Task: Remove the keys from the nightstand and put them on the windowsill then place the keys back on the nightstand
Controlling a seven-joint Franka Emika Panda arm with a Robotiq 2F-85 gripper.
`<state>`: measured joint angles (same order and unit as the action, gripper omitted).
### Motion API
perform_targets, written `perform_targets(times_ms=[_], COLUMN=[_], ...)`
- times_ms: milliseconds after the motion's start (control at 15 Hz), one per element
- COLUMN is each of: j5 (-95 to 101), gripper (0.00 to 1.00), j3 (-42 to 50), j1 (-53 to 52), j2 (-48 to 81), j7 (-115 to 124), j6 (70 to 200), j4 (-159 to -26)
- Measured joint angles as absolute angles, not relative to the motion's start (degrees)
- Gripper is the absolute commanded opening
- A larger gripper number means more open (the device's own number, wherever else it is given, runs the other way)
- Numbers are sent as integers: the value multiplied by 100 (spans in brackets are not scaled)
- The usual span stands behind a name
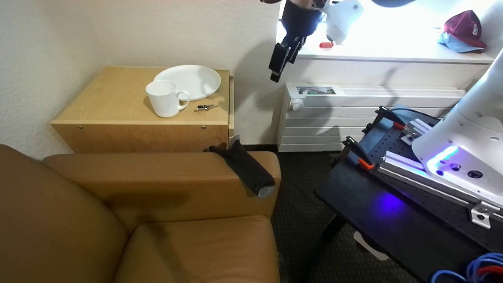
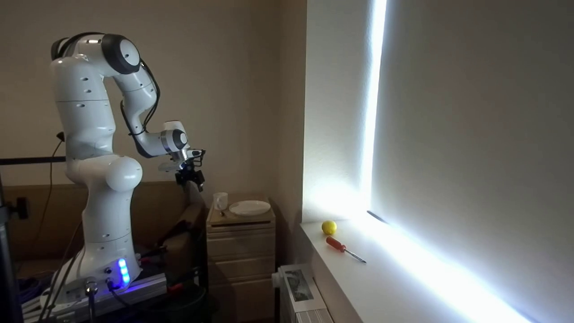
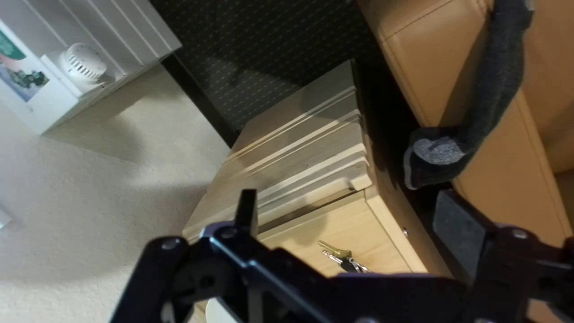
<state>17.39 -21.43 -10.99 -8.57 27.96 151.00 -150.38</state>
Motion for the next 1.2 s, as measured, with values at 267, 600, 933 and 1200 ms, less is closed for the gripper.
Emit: perform_targets(times_ms=[267,600,933,1200], j5=[3814,5892,5878,5889], gripper=[100,100,100,100], j3=[-3147,-3966,-4005,-4006], j1=[198,1053,980,968], j2=[-792,-115,834,723], j7=[3655,5110,5096,5096], j6=[15118,15129,15130,15044], j4=[-14808,-14048,-13673,-13696])
